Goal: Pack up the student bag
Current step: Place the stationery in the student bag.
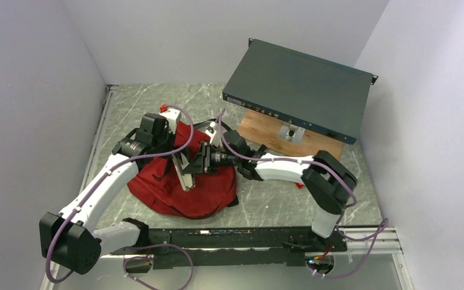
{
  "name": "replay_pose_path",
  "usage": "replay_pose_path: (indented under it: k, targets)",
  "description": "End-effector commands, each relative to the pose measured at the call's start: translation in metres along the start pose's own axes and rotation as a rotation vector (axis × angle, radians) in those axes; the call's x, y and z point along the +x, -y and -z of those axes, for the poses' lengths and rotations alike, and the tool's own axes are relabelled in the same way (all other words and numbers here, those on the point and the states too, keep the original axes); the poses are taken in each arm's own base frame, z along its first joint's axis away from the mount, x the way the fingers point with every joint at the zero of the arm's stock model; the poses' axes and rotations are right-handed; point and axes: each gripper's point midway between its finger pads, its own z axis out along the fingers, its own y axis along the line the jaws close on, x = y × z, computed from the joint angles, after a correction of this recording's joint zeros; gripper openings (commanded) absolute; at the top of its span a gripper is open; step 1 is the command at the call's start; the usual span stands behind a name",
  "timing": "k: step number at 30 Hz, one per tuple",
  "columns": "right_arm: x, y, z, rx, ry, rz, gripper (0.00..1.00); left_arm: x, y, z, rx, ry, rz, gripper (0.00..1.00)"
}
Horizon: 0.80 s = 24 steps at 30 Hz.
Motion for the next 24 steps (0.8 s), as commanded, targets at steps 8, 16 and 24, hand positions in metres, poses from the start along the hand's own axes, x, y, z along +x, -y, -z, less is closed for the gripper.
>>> replay_pose_path:
  k: [8,16,24]
  targets:
    - [-0.003,-0.032,-0.032,-0.212,0.025,-0.104,0.00,-0.021,0.006,0.016,0.037,0.104,0.014,0.00]
    - [-0.056,-0.013,-0.052,-0.167,0.190,-0.079,0.00,-0.021,0.009,0.018,0.055,0.111,0.016,0.00]
    - [-0.121,0.009,-0.063,-0.128,0.371,0.015,0.00,-0.020,0.009,0.018,0.055,0.112,0.015,0.00]
